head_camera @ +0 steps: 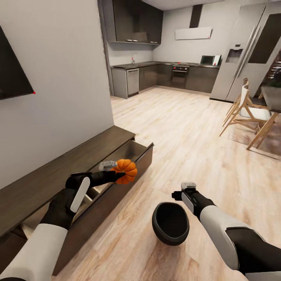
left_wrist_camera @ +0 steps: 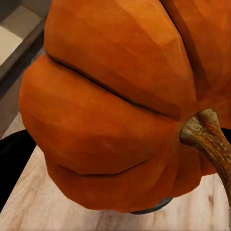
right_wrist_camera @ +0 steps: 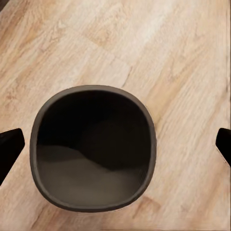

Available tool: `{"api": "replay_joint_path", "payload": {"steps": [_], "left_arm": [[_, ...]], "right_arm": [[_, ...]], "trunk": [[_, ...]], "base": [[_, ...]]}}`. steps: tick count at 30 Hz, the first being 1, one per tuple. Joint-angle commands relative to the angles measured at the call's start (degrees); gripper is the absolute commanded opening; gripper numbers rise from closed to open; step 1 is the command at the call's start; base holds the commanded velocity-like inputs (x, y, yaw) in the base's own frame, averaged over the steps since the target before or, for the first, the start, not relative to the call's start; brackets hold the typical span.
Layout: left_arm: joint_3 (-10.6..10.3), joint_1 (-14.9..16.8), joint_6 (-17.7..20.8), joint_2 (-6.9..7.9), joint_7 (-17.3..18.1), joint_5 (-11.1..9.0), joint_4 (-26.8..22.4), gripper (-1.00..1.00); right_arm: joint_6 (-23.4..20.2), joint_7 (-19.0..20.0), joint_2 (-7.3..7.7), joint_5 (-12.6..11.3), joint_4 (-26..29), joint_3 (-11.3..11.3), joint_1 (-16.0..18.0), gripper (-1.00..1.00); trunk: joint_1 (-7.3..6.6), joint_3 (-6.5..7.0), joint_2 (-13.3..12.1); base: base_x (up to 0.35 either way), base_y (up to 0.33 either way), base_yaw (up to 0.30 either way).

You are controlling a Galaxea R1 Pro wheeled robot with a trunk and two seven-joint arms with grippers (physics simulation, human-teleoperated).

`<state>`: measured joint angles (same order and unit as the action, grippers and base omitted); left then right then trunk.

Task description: Place each of the two pumpkins and all three candles from the living room inside a cabinet in the living room (use any cabinet), then make sure every cabinet is closed, and position the cauldron so it is next to a table in the living room.

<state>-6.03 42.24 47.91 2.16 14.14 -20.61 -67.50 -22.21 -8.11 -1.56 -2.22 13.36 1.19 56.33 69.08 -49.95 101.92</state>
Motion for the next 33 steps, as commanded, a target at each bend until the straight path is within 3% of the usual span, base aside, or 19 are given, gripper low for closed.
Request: {"api": "replay_joint_path", "payload": {"steps": [1, 12, 33], "left_arm": [[-0.04, 0.03, 0.25, 0.04, 0.10, -0.13, -0.09, -1.00], [-0.04, 0.03, 0.25, 0.04, 0.04, -0.13, -0.05, -1.00], [-0.09, 0.03, 0.25, 0.04, -0.03, -0.12, -0.01, -1.00]], "right_arm": [[-0.29, -0.24, -0.02, -0.24, 0.09, 0.13, 0.01, 1.00], [-0.29, -0.24, -0.02, -0.24, 0.09, 0.20, 0.01, 1.00], [-0.28, -0.24, -0.11, -0.28, 0.09, 0.39, 0.01, 1.00]], "trunk": [[-0.02, 0.02, 0.02], [-0.02, 0.75, 0.02], [-0.02, 2.20, 0.02]], "base": [[-0.139, -0.258, -0.246], [-0.126, -0.279, -0.246], [-0.005, -0.327, -0.239]]}}
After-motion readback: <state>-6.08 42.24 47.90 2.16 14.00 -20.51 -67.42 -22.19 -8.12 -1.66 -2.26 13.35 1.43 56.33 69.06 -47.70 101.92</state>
